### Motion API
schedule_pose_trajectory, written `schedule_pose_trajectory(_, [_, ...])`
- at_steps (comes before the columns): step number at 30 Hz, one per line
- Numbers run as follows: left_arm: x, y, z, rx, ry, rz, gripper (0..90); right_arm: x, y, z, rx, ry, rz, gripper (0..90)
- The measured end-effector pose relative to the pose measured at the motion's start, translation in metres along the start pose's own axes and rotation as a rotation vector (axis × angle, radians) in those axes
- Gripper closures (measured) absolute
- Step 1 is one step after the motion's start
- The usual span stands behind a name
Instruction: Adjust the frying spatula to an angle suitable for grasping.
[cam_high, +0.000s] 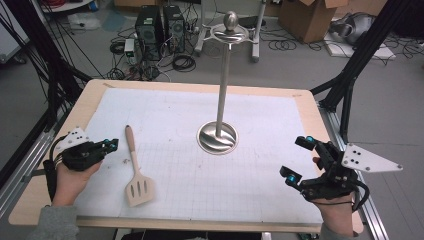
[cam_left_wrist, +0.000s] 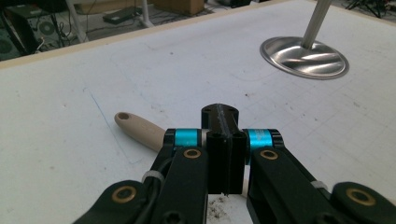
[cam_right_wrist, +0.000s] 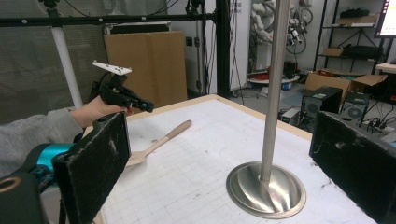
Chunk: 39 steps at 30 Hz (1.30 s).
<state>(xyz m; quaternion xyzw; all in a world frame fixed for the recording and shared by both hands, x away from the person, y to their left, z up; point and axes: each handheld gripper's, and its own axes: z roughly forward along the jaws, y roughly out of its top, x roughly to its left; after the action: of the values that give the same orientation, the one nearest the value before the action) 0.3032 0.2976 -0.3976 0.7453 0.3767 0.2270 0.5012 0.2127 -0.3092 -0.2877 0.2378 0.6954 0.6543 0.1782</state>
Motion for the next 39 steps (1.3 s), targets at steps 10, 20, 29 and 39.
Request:
schedule_pose_trajectory(10, [0.008,-0.007,0.013,0.052,0.012,-0.001,89.8,0.0,0.0,0.002,0.004,0.002,-0.007,4.1])
schedule_pose_trajectory(20, [0.009,-0.012,0.027,0.116,0.028,0.018,89.7,0.0,-0.002,0.004,0.015,0.009,-0.007,4.1])
schedule_pose_trajectory(29, [0.014,-0.015,0.032,0.113,0.021,-0.033,89.8,0.0,-0.002,0.003,0.014,0.008,-0.005,4.1])
schedule_pose_trajectory(39, [0.016,-0.017,0.041,0.135,0.023,-0.066,89.8,0.0,-0.003,0.005,0.019,0.014,-0.008,4.1])
